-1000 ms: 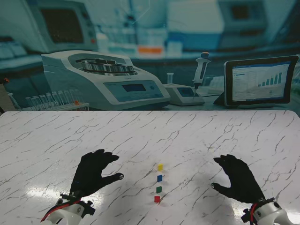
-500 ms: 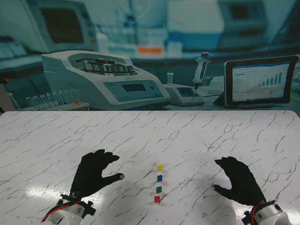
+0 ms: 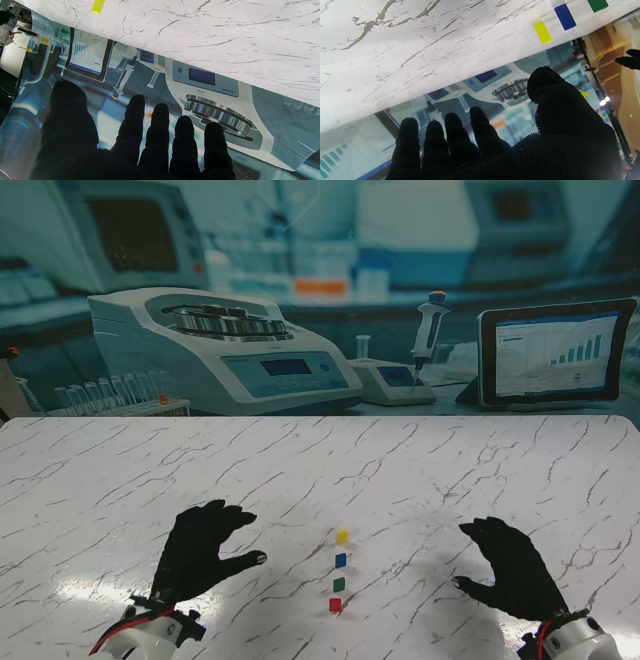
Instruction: Arrange dominoes in a row
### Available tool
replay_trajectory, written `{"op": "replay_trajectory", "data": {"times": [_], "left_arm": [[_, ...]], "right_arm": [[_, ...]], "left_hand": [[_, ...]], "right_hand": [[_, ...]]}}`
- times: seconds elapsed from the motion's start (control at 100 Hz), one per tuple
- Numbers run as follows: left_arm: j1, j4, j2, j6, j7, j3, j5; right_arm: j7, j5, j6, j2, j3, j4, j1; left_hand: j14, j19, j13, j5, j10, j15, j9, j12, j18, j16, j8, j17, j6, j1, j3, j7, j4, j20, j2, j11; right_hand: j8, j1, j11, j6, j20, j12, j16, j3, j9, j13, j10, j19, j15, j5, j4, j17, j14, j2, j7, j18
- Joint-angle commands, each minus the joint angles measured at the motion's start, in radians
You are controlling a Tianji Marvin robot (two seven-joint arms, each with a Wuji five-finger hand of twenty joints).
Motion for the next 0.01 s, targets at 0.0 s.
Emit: {"op": "replay_trajectory", "data": {"times": [0.0], "left_arm": [[0.003,0.001,-0.004,-0.025,-0.012,0.005,-0.006]], "right_arm": [[-0.003,0.002,0.004,-0.007,-0.001,-0.005,-0.012]], "left_hand": [[-0.028,-0.027,-0.013,0.0,-0.01,-0.003,-0.013,-0.004,-0.039,-0.007,0.005,0.001,0.0,-0.012,-0.019,-0.009,-0.017,-0.004,-0.022,-0.004]], "right_hand": [[-0.016,0.011,-0.018,0.021,0.015,-0.002,0.0,-0.018,-0.019,-0.033,0.014,-0.025,0.004,0.003,-0.033,0.001,-0.003,0.023,0.004,0.165]]}}
